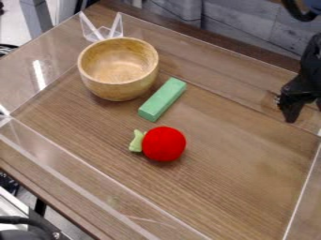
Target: Move the red fruit to the right
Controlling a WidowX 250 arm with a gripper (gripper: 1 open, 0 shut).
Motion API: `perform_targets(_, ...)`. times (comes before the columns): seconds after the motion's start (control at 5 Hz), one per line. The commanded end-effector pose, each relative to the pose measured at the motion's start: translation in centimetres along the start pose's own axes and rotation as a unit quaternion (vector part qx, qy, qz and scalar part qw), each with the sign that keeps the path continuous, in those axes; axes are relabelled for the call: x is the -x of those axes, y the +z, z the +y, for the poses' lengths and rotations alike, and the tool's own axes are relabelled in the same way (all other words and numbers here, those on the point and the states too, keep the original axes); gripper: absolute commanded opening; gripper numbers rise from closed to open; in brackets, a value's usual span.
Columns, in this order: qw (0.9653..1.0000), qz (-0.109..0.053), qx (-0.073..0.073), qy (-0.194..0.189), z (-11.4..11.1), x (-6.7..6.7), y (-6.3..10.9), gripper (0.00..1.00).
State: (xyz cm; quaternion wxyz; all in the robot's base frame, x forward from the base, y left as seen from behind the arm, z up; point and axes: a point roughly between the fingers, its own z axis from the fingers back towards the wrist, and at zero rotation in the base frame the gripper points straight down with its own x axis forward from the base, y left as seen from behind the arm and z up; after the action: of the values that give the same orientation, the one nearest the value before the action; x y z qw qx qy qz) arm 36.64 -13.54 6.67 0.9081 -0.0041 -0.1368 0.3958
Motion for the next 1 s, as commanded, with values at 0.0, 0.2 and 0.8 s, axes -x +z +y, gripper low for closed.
perform_targets(0.0,0.9982,-0.026,0.042,0.034,-0.7,-1.3,3.1,1.0)
perform_targets(0.2,0.9965,-0.036,0.047,0.059,-0.7,-1.2,3.5,1.0)
perform_targets(0.8,0.9877,-0.069,0.046,0.133,-1.9,0.8,1.4,1.0)
